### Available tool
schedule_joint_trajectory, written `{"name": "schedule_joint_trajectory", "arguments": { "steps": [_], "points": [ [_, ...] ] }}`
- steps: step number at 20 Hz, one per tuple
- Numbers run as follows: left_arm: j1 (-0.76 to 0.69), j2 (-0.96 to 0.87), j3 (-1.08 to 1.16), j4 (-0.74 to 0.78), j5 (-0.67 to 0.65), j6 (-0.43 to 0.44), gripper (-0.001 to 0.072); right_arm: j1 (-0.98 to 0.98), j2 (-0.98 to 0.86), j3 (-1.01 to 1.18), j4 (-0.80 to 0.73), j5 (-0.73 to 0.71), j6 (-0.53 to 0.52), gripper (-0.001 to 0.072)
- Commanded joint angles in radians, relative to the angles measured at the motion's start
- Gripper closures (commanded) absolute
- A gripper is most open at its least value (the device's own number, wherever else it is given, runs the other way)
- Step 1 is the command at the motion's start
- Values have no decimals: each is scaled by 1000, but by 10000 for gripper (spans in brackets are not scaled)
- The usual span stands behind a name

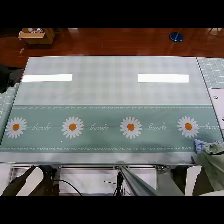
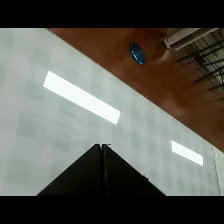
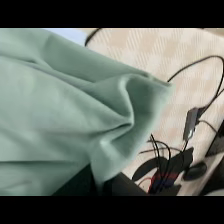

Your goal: Fold the shirts.

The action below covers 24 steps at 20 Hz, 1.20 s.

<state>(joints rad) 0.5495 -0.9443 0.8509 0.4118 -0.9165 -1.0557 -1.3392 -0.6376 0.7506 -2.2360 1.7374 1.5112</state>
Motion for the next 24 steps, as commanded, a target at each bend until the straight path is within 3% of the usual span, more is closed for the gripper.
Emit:
{"name": "schedule_joint_trajectory", "arguments": {
  "steps": [1, 2, 4, 6, 7, 8, 10, 11, 12, 15, 17, 18, 20, 21, 23, 24],
  "points": [
    [51, -32, 0, 0, 38, 0, 681, -93, 16, -105, -35, -95, -5, 343],
    [53, -36, 0, 0, 37, 15, 681, -108, 16, -111, -44, -129, -5, 230],
    [53, -38, 0, 0, 38, 43, 681, -115, 15, -108, -75, -216, -3, 228],
    [52, -38, 0, 0, 34, 49, 680, -115, -10, -48, 53, -322, 40, 245],
    [45, -38, 0, -1, 35, 55, 677, -115, -36, 13, 211, -395, 29, 250],
    [27, -38, 3, -1, 34, 99, 629, -115, -72, 95, 449, -478, -18, 254],
    [-46, -40, 25, 0, 34, 184, 389, -83, -155, 247, 954, -601, -146, 276],
    [-98, -47, 46, 0, 34, 209, 355, -19, -204, 319, 1097, -608, -196, 306],
    [-159, -62, 76, 1, 35, 216, 355, 84, -258, 393, 1161, -596, -228, 308],
    [-363, -135, 199, 45, 35, 198, 355, 509, -372, 519, 1067, -565, -231, 307],
    [-500, -196, 303, 240, 34, 60, 355, 790, -417, 533, 954, -567, -208, 306],
    [-566, -225, 357, 398, 18, -54, 349, 906, -436, 533, 889, -564, -183, 303],
    [-676, -277, 445, 695, -88, -259, 229, 1095, -473, 533, 776, -536, -158, 226],
    [-722, -299, 481, 814, -179, -336, 229, 1164, -488, 533, 739, -516, -148, 225],
    [-795, -324, 513, 984, -315, -438, 211, 1270, -508, 533, 707, -477, -114, 225],
    [-822, -328, 513, 1043, -342, -479, 154, 1302, -513, 533, 708, -468, -100, 225]
  ]
}}
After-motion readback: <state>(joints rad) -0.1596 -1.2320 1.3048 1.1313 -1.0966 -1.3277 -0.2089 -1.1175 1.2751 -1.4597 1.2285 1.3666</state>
